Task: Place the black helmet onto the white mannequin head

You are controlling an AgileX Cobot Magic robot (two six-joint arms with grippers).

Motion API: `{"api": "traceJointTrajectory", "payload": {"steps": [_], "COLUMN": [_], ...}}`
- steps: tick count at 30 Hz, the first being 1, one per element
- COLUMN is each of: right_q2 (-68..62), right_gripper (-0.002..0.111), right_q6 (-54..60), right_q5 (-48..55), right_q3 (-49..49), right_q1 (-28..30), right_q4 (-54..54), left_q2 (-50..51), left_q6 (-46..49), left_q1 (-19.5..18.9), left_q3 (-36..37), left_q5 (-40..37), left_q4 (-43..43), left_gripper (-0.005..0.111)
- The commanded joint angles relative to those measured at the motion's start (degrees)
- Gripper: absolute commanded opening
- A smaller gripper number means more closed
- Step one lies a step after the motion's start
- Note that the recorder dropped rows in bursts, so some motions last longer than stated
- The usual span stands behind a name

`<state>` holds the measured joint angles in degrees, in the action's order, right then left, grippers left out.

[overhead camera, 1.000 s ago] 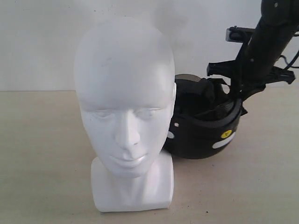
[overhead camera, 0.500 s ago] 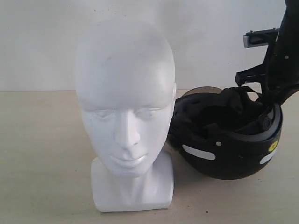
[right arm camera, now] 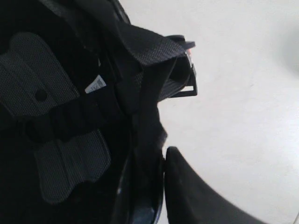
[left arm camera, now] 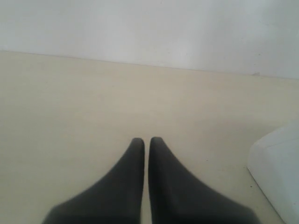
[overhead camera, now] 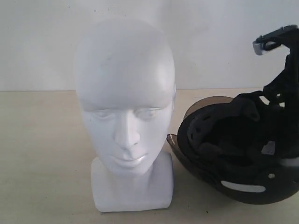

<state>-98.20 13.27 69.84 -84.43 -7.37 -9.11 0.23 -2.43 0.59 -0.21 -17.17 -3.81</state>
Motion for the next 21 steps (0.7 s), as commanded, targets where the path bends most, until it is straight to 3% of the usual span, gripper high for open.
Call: {"api": "traceJointTrajectory", "payload": {"steps": [1, 5, 18, 21], "right_q2": [1.01, 1.01, 1.01, 1.01], "right_gripper": [0.000, 0.000, 0.001, 0.010], "right_q6": [5.98, 15.73, 7.54, 6.30], "right_q5": [0.13, 0.13, -2.87, -2.87], "right_q3": [3.85, 3.85, 3.85, 3.85], "right_q1": [0.47, 0.47, 0.47, 0.47], "right_q4": [-1.27, -8.79, -9.42, -9.42], "left_q2": [-0.23, -0.23, -0.23, -0.23], "left_q6": [-0.51, -0.51, -0.51, -0.51], "left_q1": [-0.12, -0.12, -0.12, -0.12], "left_q3": [0.21, 0.21, 0.21, 0.21], "left_q5": [-0.06, -0.06, -0.06, -0.06], "left_q4": [-0.22, -0.22, -0.22, -0.22], "left_gripper": [0.004, 0.004, 0.004, 0.004]}}
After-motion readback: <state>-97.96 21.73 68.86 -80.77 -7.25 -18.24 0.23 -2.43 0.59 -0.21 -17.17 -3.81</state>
